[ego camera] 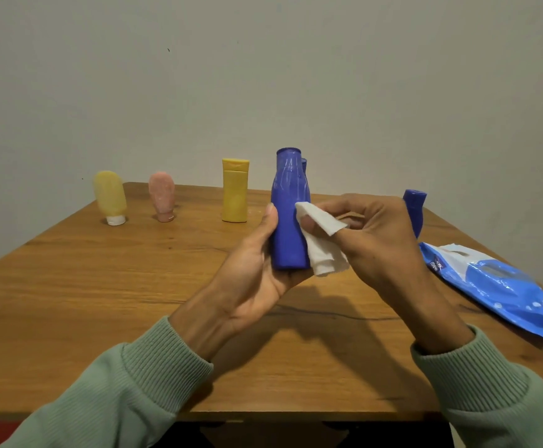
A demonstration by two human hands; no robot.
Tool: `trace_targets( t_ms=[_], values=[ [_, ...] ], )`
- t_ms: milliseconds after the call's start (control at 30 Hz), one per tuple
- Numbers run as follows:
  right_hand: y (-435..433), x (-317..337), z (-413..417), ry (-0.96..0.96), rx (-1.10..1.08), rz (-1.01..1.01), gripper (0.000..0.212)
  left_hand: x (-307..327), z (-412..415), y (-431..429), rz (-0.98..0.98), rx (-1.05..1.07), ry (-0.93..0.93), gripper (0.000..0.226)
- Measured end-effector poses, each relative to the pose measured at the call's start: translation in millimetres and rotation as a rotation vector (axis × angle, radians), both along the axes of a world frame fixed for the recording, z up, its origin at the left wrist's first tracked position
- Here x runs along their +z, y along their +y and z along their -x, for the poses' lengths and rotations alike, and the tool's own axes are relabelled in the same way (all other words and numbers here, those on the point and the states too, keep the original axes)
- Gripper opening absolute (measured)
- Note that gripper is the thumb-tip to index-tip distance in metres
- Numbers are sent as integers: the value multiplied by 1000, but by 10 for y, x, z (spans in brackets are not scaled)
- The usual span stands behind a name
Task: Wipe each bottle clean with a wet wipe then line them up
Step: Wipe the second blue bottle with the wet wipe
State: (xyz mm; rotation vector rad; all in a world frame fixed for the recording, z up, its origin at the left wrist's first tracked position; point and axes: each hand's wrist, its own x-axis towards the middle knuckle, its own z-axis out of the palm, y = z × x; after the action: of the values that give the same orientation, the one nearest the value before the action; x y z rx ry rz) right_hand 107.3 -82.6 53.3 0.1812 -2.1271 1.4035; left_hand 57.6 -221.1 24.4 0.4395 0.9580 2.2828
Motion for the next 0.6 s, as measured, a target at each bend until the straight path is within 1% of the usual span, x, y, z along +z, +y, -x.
trace_targets(
  t_ms=[33, 133, 167, 233, 300, 333, 400, 500, 533, 600],
  values=[
    [4, 9, -10, -12, 6, -16, 11, 9, -1, 1, -13, 1, -1, 46],
    [18, 47, -47, -125, 83, -161, 11, 22, 34, -2, -52, 20, -17, 52],
    [22, 50, -51, -142, 99, -173, 11, 22, 42, -6, -59, 29, -27, 53],
    [23, 39, -34, -104, 80, -89, 10, 8, 22, 3, -46, 20, -21, 52],
    [14, 23, -15, -28, 2, 19, 11, -4, -22, 20, -36, -5, -25, 49],
    [15, 19, -10, -5, -31, 40, 11, -14, -30, 27, -36, -9, -35, 46],
    [23, 34, -19, -24, -36, 21, 10, -17, -27, 28, -43, -11, -37, 46],
    [39, 64, -57, -141, 76, -95, 13, 14, -1, 9, -48, 1, -44, 52],
    [39, 62, -57, -153, 90, -107, 13, 15, 3, 7, -41, 2, -37, 52],
    [29, 39, -32, -108, 45, -48, 13, -6, -7, 9, -8, -15, 17, 47]
  ],
)
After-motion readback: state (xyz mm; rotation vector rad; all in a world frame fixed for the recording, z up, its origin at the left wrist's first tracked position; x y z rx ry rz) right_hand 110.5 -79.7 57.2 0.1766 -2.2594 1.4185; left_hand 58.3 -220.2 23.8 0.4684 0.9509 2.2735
